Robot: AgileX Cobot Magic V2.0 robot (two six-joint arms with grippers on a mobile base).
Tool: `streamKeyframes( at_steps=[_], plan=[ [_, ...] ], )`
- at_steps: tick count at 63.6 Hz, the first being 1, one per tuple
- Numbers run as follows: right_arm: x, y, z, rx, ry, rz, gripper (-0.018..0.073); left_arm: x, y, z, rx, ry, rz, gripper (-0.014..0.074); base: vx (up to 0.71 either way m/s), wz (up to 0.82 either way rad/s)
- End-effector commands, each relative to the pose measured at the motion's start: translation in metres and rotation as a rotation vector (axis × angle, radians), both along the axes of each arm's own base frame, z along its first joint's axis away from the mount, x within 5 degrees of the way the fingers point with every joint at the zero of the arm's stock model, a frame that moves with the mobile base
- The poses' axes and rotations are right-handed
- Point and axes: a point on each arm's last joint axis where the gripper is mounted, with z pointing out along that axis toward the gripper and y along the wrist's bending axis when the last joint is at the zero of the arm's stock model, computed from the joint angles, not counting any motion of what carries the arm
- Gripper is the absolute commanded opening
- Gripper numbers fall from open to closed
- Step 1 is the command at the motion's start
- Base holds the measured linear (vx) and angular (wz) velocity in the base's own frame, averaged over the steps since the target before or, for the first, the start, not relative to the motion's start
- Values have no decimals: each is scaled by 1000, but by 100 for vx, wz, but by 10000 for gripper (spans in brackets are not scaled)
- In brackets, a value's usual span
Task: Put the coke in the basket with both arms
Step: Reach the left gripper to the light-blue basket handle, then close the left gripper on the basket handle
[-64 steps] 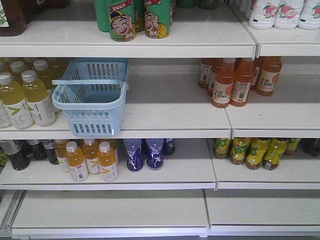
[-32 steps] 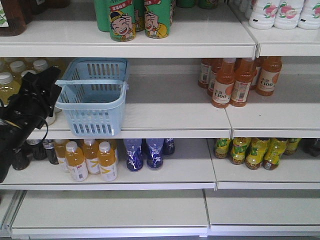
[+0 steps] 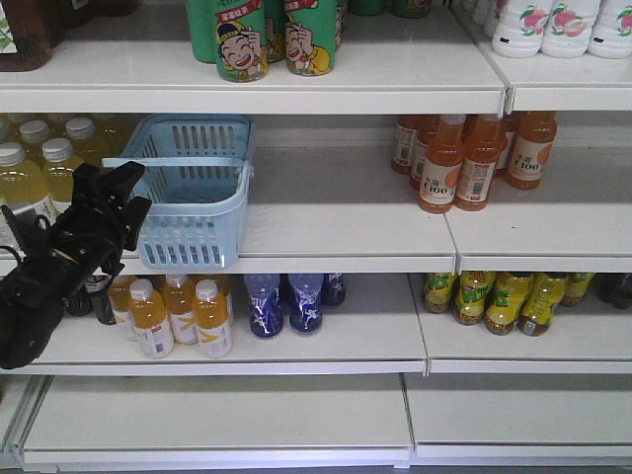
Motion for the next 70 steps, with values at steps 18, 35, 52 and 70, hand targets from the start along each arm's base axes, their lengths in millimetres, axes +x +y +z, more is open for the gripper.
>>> streamKeyframes(
  at_steps=[18, 35, 52, 70],
  plan=[
    [-1, -1, 4, -14, -82, -9, -5, 17, 0, 32, -31, -181, 14, 437, 0, 0],
    [-1, -1, 4, -14, -82, -9, -5, 43, 0, 43, 13, -122, 34, 437, 0, 0],
    [-1, -1, 4, -14, -82, -9, -5, 70, 0, 45, 2, -139, 36, 437, 0, 0],
    [-1, -1, 4, -14, -82, -9, -5, 77, -4, 43, 11, -159, -2, 356, 0, 0]
  ],
)
